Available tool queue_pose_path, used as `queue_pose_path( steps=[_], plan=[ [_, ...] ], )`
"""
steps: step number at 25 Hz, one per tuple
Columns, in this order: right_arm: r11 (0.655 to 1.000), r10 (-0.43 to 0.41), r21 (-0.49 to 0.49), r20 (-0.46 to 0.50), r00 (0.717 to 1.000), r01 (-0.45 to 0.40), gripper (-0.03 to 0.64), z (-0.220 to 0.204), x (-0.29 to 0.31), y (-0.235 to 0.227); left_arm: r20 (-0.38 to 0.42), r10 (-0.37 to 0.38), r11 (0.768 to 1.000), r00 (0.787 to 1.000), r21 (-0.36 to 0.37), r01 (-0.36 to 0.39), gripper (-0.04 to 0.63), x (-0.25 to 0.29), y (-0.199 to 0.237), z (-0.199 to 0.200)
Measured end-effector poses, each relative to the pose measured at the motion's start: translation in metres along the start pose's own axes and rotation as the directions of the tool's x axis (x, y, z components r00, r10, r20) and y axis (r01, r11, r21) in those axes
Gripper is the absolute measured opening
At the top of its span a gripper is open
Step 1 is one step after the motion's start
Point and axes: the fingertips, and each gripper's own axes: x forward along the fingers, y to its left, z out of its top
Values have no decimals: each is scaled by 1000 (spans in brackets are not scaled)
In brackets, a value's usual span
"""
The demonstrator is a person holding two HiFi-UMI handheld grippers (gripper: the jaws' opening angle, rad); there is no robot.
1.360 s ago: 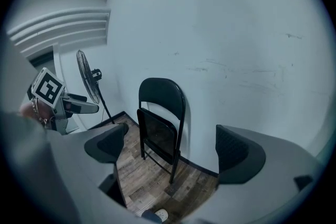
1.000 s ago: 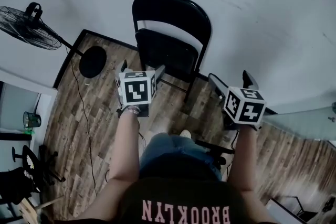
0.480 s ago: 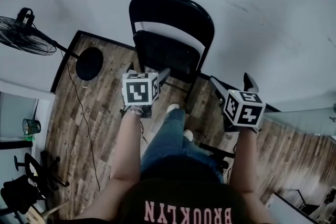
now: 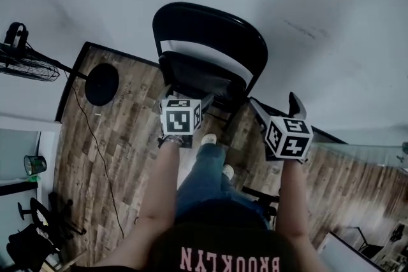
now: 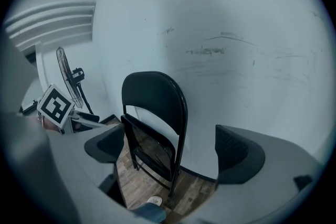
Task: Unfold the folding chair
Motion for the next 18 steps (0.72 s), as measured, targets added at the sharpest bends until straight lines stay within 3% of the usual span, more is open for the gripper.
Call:
queue_pose_path(
  steps=[12,18],
  plan=[
    [999,-33,-9,-59,998,33,525,8,68,-1,-62,-130,986,990,-109,122,565,100,5,2],
    [997,-72,-13,-79,994,71,525,12,86,-5,-86,-158,961,984,-244,133,561,135,16,2]
  ],
)
